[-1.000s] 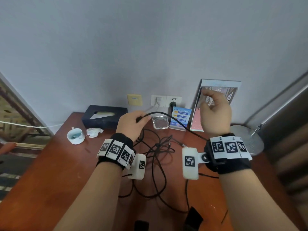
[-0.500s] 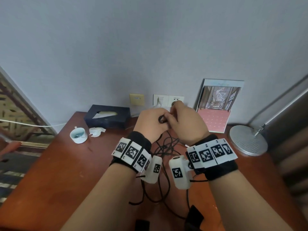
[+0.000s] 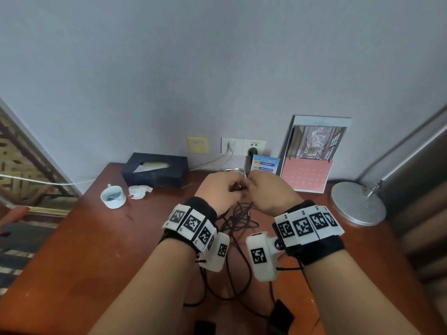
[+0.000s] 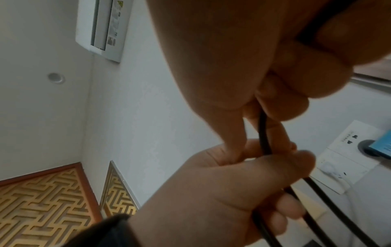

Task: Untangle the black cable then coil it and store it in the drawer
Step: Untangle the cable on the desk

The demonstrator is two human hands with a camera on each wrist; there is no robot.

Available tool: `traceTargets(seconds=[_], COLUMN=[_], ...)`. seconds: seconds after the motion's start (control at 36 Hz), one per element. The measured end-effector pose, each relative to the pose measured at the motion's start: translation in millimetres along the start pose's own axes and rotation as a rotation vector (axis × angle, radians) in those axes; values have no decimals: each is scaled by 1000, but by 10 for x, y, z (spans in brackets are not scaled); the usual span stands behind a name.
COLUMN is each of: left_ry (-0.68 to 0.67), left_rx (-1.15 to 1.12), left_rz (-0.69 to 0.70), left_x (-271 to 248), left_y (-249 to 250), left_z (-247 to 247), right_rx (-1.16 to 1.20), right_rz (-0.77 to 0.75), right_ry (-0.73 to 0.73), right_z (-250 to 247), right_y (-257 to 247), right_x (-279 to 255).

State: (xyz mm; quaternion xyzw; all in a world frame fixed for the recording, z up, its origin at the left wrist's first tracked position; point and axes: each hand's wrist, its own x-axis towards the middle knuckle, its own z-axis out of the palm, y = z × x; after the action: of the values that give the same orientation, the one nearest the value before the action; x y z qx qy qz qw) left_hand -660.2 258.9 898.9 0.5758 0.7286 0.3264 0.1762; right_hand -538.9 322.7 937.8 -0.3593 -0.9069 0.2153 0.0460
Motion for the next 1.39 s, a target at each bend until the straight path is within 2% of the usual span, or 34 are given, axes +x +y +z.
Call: traceTargets(seconds=[0.14,0.22,0.33,0.42,0.53,0.61,0.72,0.75,0.81,0.89,0.92,0.94,1.0,1.06,1.11,1.19,1.25,1.33,1.39], left_ry=[25,63,73,89,100,83,136,149,184,210,199,183,161,149,138,118,125,142,135], left_rx=[-17,-11,-57,-87,-56,-35,-112,-134,-152,-125,-108,-77,-25,-10,23,70,68,51,28], left_rz=[25,23,-63,-130,-169,-189,-202,-208,-208,-176,-153,-133,-111,-90,-65,-12,33,52,36], left_x=[-14,-20,-7,-23,-57,-75,-104,-105,-107,-109,-108,-103,-90,-68,-64,-86,-106,-136,-151], left_y=[-36,-64,-160,-247,-344,-432,-457,-460,-473,-447,-420,-390,-315,-258,-193,-89,-41,-33,-80], left_z=[29,50,24,39,34,21,-30,-46,-80,-129,-139,-145,-147,-136,-129,-125,-124,-130,-138], right_rx=[-20,39,391,675,1113,1301,1348,1295,972,324,181,102,57,0,-136,-265,-234,-146,25], right_rz=[-1,-59,-240,-316,-303,-280,-154,-106,-1,174,196,156,-8,-81,-92,-16,35,-14,-77], right_ry=[33,59,319,497,656,756,927,967,1018,880,831,806,743,580,410,266,189,84,119], right_z=[-11,-29,-70,-129,-234,-292,-283,-281,-282,-270,-261,-252,-224,-171,-93,32,70,61,54], right_y=[14,43,64,62,72,129,242,286,406,578,577,540,400,230,69,-42,-50,16,73], right_x=[-18,-9,8,-6,-16,-22,-32,-37,-39,-33,-44,-65,-103,-120,-122,-73,-47,-30,-36])
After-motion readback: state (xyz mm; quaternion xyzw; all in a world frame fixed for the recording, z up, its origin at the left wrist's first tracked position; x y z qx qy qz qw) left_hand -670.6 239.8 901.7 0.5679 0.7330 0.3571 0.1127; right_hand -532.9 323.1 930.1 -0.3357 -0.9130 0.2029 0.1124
